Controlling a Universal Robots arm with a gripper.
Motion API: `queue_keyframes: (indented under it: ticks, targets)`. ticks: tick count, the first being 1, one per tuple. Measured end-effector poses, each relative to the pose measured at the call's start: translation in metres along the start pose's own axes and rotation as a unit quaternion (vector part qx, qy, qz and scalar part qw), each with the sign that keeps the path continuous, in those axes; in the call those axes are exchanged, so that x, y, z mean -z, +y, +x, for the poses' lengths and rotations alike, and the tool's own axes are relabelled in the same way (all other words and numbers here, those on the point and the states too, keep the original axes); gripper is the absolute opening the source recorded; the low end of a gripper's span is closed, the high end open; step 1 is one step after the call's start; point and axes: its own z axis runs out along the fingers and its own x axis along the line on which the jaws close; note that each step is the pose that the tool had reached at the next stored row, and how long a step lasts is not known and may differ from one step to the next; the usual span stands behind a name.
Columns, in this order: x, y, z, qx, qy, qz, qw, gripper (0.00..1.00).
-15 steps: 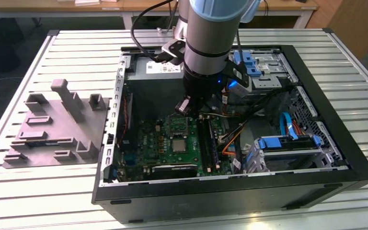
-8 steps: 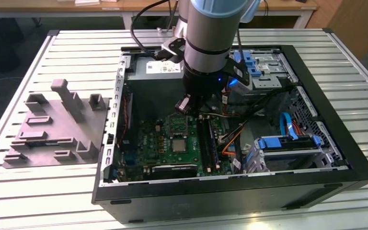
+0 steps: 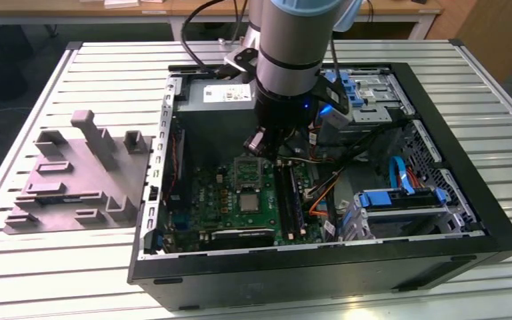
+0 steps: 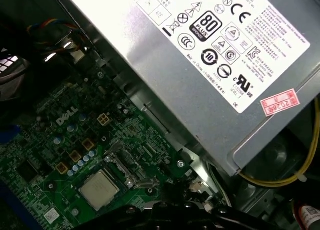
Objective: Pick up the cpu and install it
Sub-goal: 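Close the cpu cover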
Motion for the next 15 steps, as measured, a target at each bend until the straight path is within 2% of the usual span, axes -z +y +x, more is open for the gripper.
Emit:
queue_keyframes:
  ticks: [3, 8, 9, 13, 15]
  targets:
    - [0.0026, 0.0004, 0.0000, 0.001, -0.0001, -0.0002, 1.0000, 0.11]
    - [0.0013, 0.0002, 0.0000, 0.004, -0.0007, -0.0010, 1.0000, 0.11]
    - [0.0004, -0.0003, -0.0003, 0.004, -0.0019, -0.0022, 1.0000, 0.11]
    - [-0.0013, -0.0035, -0.0031, 0.004, -0.0153, -0.0147, 0.9998, 0.11]
    - [-0.0029, -0.0055, -0.0049, 0.005, -0.0204, -0.0195, 0.9996, 0.11]
